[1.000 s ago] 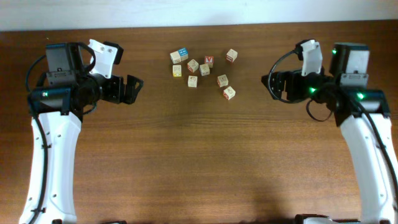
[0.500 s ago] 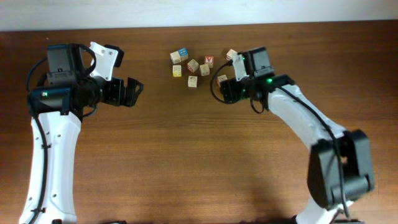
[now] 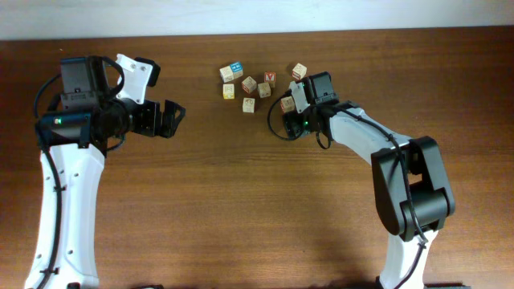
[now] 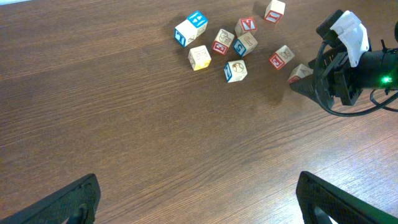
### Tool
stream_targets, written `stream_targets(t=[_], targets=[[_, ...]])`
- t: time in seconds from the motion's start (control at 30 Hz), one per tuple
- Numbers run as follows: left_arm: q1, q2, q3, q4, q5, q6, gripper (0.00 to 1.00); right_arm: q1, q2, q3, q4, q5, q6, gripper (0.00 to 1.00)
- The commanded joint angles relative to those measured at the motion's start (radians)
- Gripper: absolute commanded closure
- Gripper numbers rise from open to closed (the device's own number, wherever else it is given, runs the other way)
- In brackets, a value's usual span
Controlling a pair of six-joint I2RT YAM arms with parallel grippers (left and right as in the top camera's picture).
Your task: Rotate 4 blocks
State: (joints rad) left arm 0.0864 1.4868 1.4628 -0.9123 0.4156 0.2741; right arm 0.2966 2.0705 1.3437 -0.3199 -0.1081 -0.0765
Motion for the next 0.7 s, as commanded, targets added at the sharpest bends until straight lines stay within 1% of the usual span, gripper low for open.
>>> stream_targets(t=[0.0, 0.03, 0.07, 0.2, 0.23, 0.27, 0.33, 0.37, 0.47, 0.5, 0.57, 0.67], targets=[[0.002, 0.006, 0.018, 0.002, 0.007, 0.019, 0.01, 0.006, 0.013, 0.01, 0.004, 0.008, 0.002, 0.41], [0.002, 0.006, 0.018, 0.002, 0.007, 0.019, 0.01, 0.006, 0.013, 0.01, 0.004, 0.008, 0.002, 0.5], [0.002, 0.006, 0.018, 0.002, 0.007, 0.019, 0.01, 0.006, 0.013, 0.01, 0.004, 0.008, 0.002, 0.55], [0.002, 0.005, 0.018, 0.002, 0.007, 0.019, 0.01, 0.005, 0.012, 0.011, 0.008, 0.008, 0.002, 0.68], [0.002, 0.006, 0.018, 0.002, 0.007, 0.019, 0.01, 0.004, 0.005, 0.011, 0.01, 0.008, 0.006, 0.74], [0.002, 0.005, 0.018, 0.002, 0.007, 0.019, 0.01, 0.004, -0.009, 0.011, 0.007, 0.008, 0.02, 0.78], [0.002, 0.006, 0.018, 0.002, 0.007, 0.019, 0.01, 0.004, -0.048, 0.011, 0.005, 0.008, 0.081, 0.81], [0.002, 0.005, 0.018, 0.002, 0.007, 0.019, 0.01, 0.005, -0.095, 0.011, -0.006, 0.008, 0.124, 0.82], [0.002, 0.006, 0.018, 0.002, 0.007, 0.019, 0.01, 0.005, -0.245, 0.011, -0.106, 0.008, 0.214, 0.82], [0.002, 0.005, 0.018, 0.002, 0.007, 0.019, 0.01, 0.005, -0.305, 0.011, -0.17, 0.008, 0.259, 0.82], [0.002, 0.005, 0.018, 0.002, 0.007, 0.019, 0.01, 0.005, -0.367, 0.011, -0.306, 0.008, 0.34, 0.82], [0.002, 0.006, 0.018, 0.002, 0.007, 0.019, 0.01, 0.009, -0.373, -0.008, -0.497, 0.008, 0.46, 0.83]])
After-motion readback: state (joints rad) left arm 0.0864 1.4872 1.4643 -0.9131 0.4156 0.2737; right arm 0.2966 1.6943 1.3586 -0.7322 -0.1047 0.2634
